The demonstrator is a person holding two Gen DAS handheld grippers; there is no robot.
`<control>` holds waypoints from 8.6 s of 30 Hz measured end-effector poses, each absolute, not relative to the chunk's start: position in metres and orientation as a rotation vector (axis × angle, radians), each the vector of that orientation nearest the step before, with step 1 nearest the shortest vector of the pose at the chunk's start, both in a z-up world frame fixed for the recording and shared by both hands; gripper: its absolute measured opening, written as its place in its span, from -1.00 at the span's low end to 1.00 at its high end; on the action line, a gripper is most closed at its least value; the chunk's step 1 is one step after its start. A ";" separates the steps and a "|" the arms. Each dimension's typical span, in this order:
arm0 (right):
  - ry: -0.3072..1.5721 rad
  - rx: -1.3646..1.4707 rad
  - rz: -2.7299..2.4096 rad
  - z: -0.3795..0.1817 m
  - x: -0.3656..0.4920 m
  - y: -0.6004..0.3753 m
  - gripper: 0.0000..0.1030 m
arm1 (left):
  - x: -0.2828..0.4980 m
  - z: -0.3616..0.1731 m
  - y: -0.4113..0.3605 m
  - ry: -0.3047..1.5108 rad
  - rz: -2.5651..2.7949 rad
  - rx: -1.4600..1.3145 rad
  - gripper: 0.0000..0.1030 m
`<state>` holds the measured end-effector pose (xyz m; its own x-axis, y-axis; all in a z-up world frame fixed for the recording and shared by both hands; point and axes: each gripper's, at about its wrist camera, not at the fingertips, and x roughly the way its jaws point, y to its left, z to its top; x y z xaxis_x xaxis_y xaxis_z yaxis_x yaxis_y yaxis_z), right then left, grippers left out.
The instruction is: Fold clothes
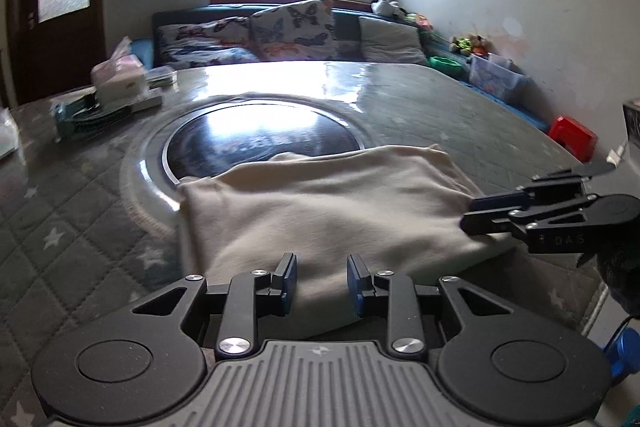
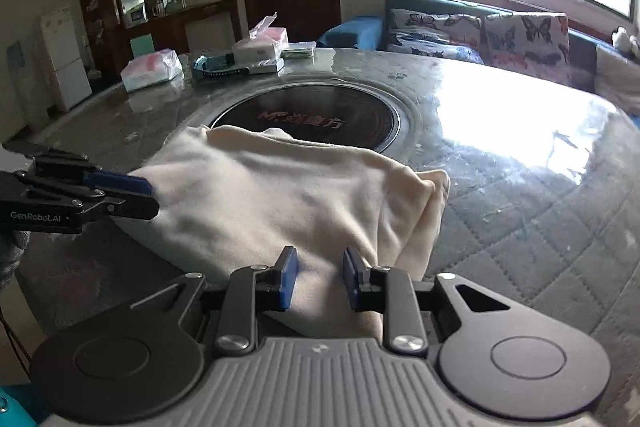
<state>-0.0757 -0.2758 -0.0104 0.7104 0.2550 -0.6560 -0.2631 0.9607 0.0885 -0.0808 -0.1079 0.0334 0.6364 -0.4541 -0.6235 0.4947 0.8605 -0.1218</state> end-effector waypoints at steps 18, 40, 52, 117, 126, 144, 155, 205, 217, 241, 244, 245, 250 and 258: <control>0.738 -0.030 0.279 -0.004 -0.056 -0.277 -0.53 | -0.070 0.041 -0.071 0.701 -0.453 -0.037 -0.42; 0.732 0.025 0.202 -0.002 0.000 -0.287 -0.48 | -0.026 0.035 -0.080 0.733 -0.441 -0.047 -0.34; 0.747 0.022 0.204 -0.001 0.022 -0.277 -0.48 | 0.004 0.041 -0.095 0.728 -0.430 -0.034 -0.34; 0.566 -0.041 0.131 0.011 -0.084 -0.229 1.00 | -0.085 0.052 -0.093 0.663 -0.321 -0.035 1.00; 0.572 -0.036 0.135 0.010 -0.096 -0.225 1.00 | -0.101 0.055 -0.096 0.640 -0.330 -0.034 1.00; 0.579 -0.013 0.053 0.010 -0.109 -0.221 1.00 | -0.122 0.059 -0.100 0.596 -0.309 -0.005 1.00; 0.588 -0.149 0.234 0.010 -0.103 -0.182 1.00 | -0.114 0.058 -0.071 0.618 -0.244 -0.051 1.00; 0.565 -0.047 0.560 0.029 -0.077 -0.169 -0.58 | -0.008 0.011 -0.043 0.964 -0.267 -0.715 -0.68; 0.633 0.021 0.091 0.005 -0.046 -0.284 -0.19 | -0.010 0.017 -0.054 0.942 -0.261 -0.624 -0.68; 0.569 0.144 0.087 0.026 -0.058 -0.322 -0.81 | -0.010 0.064 -0.110 0.816 -0.354 -0.345 -0.71; 0.541 0.128 0.049 0.040 -0.063 -0.335 -0.81 | -0.006 0.073 -0.129 0.802 -0.384 -0.318 -0.72; 0.533 0.123 0.034 0.044 -0.064 -0.340 -0.81 | -0.004 0.075 -0.136 0.800 -0.392 -0.312 -0.72; 0.497 0.103 -0.045 0.063 -0.071 -0.366 -0.81 | 0.005 0.085 -0.173 0.788 -0.442 -0.285 -0.72; 0.475 0.095 -0.162 0.070 -0.073 -0.407 -0.81 | 0.023 0.082 -0.236 0.799 -0.503 -0.229 -0.72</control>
